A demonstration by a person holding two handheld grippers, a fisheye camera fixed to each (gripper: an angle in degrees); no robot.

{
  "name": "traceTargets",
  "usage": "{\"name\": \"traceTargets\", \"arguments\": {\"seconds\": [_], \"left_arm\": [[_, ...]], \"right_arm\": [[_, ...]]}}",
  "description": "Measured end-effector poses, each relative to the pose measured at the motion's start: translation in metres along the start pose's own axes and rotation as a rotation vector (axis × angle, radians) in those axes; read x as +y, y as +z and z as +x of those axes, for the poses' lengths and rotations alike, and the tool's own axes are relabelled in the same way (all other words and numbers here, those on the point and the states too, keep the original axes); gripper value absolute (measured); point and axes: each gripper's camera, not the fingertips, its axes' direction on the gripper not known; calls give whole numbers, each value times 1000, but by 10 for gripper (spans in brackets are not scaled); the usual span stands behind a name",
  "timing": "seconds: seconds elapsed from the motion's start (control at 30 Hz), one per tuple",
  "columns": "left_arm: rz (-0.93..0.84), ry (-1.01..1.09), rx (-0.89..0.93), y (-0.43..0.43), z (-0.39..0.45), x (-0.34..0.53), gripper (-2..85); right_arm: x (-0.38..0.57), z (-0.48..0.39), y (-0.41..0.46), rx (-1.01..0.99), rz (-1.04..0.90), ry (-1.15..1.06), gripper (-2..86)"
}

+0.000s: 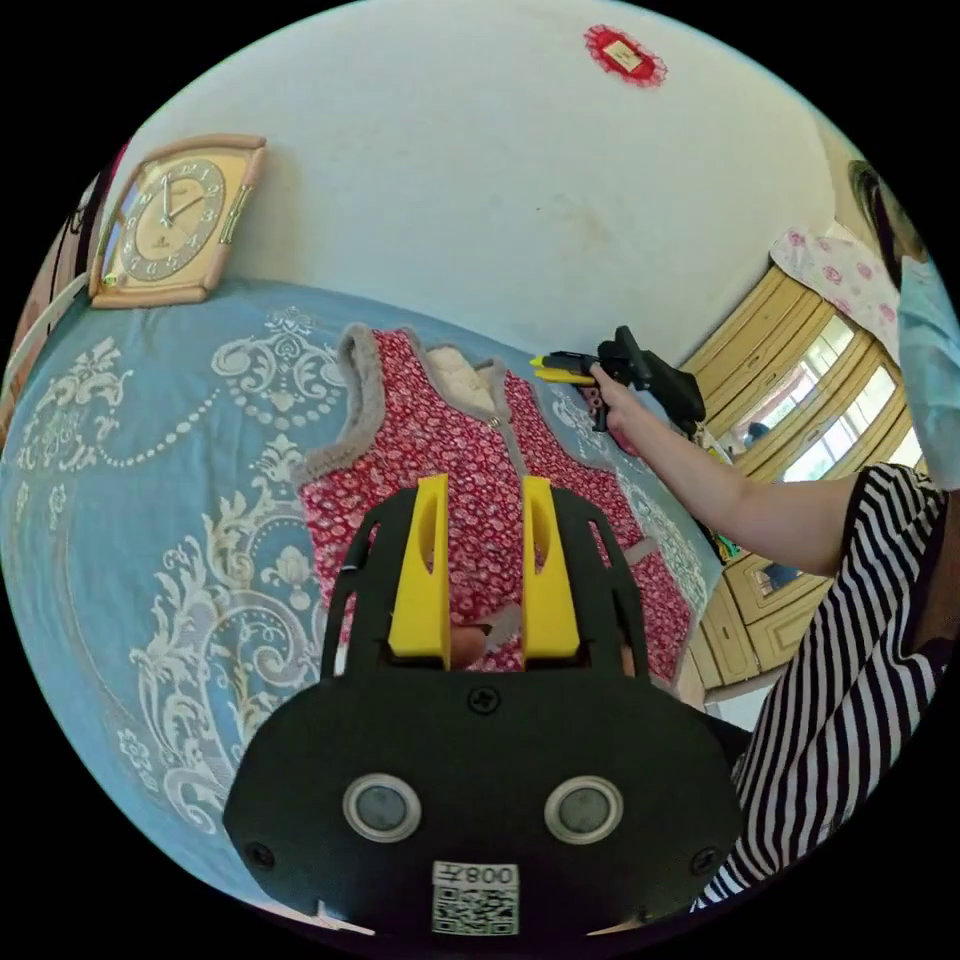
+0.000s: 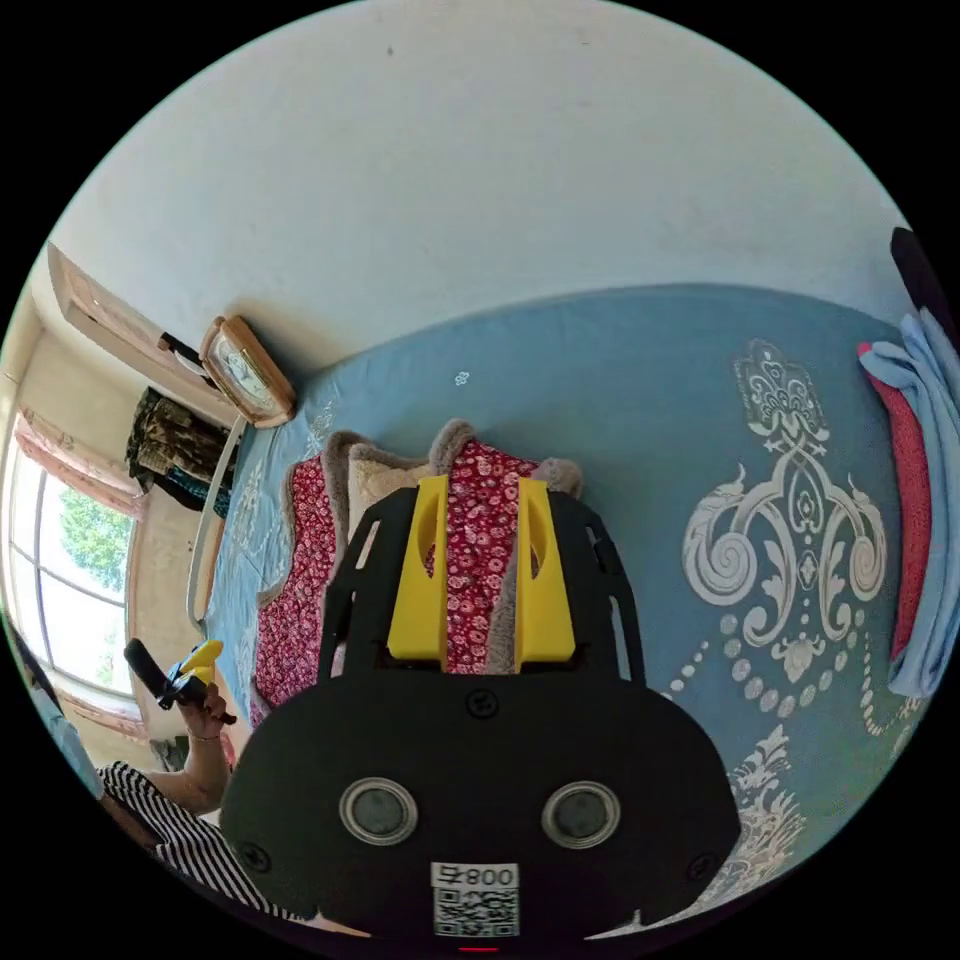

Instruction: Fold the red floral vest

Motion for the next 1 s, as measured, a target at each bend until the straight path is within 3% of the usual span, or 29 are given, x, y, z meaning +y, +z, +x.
{"name": "traceTargets", "arguments": {"seconds": [0.2, 0.33, 0.4, 0.6, 0.73, 0.8, 0.9, 1.0], "left_arm": [[-118, -116, -66, 76, -82, -95, 136], [-236, -239, 116, 132, -107, -117, 80], [-223, -228, 88, 134, -102, -116, 48], [32, -99, -97, 67, -75, -108, 33], [-106, -179, -164, 101, -97, -101, 47], [-160, -246, -131, 114, -106, -94, 66], [-65, -221, -101, 93, -101, -83, 97], [31, -174, -68, 55, -86, -59, 120]], "right_arm": [[17, 36, 37, -124, -120, 146, 132], [29, 18, 42, 7, -92, 51, 85], [31, 15, 38, -8, -99, 32, 57], [55, 9, -15, 70, 99, -51, 38], [51, 36, 41, 55, -59, 95, 54], [55, 42, 43, -3, -11, 157, 67], [58, 41, 38, 31, -48, 137, 92], [75, 42, 13, 75, 43, 141, 101]]}}
